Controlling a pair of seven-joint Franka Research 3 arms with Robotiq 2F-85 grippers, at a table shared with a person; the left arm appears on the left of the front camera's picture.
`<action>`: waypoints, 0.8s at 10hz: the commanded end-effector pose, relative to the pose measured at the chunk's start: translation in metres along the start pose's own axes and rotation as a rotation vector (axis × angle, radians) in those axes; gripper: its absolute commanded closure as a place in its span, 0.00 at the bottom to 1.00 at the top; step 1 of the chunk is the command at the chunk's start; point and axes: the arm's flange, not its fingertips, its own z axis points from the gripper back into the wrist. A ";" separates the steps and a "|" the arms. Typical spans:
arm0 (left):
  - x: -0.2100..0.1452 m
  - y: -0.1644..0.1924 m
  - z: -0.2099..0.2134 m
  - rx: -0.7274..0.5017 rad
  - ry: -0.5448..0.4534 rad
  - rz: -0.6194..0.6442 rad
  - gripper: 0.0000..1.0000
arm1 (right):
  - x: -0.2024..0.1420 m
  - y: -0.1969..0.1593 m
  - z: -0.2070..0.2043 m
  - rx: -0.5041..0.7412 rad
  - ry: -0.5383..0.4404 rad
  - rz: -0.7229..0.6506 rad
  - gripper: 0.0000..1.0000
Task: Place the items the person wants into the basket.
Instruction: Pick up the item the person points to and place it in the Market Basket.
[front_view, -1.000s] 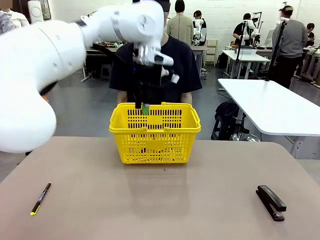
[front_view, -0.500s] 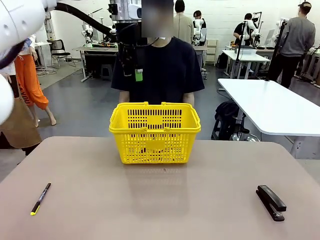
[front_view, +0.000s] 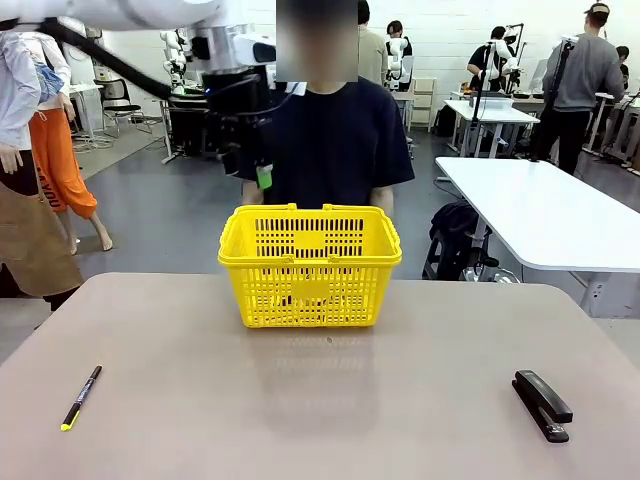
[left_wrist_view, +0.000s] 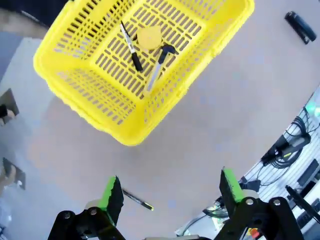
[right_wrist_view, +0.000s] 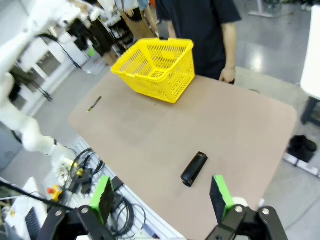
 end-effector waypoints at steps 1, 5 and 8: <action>-0.082 -0.016 -0.022 0.018 -0.059 0.029 0.00 | 0.002 0.000 0.001 0.016 -0.017 0.016 0.00; -0.091 -0.012 -0.024 0.003 0.009 0.066 0.00 | 0.002 0.000 0.001 0.016 -0.017 0.016 0.00; -0.089 -0.006 -0.026 0.018 0.062 0.079 0.00 | 0.002 0.000 0.001 0.016 -0.017 0.016 0.00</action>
